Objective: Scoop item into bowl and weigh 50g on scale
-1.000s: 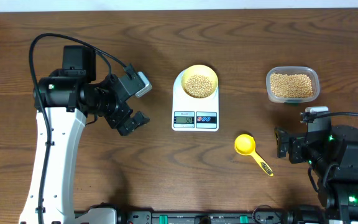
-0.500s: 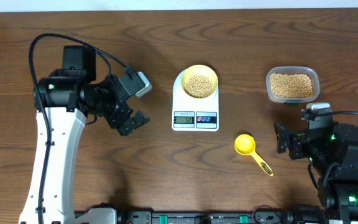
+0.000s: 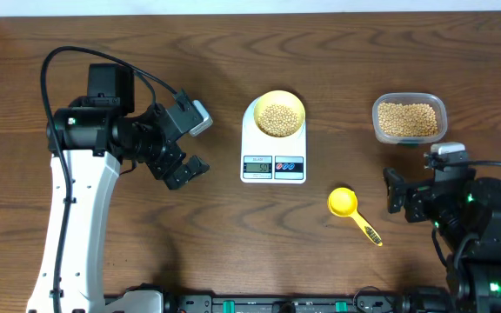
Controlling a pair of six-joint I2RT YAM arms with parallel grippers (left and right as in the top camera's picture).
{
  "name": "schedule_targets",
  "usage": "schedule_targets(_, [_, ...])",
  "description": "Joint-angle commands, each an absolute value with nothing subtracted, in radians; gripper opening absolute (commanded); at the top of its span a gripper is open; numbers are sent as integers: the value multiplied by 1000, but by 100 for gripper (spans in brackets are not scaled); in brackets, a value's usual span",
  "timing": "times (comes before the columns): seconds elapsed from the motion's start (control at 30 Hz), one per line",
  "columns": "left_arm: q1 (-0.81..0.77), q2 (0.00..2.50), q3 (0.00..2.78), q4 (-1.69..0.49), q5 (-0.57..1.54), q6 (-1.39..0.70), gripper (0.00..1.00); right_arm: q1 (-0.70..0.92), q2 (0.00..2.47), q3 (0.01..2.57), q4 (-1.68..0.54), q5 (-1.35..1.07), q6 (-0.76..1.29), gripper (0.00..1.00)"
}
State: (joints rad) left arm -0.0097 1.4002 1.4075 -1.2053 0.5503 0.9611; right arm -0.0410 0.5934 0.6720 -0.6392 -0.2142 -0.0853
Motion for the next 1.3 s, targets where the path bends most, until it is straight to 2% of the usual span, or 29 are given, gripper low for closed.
schedule_targets(0.0, [-13, 1401, 1401, -1210, 552, 949, 99, -44, 550, 671, -648, -228, -95, 99])
schedule_targets(0.4, [-13, 1401, 1401, -1210, 552, 949, 99, -42, 296, 671, -892, -228, -94, 99])
schedule_targets(0.7, [-13, 1401, 1401, -1210, 552, 949, 99, -42, 196, 671, -1083, -227, -94, 99])
schedule_targets(1.27, [-13, 1401, 1401, -1210, 552, 949, 99, -43, 6, 670, -1023, -257, -91, 99])
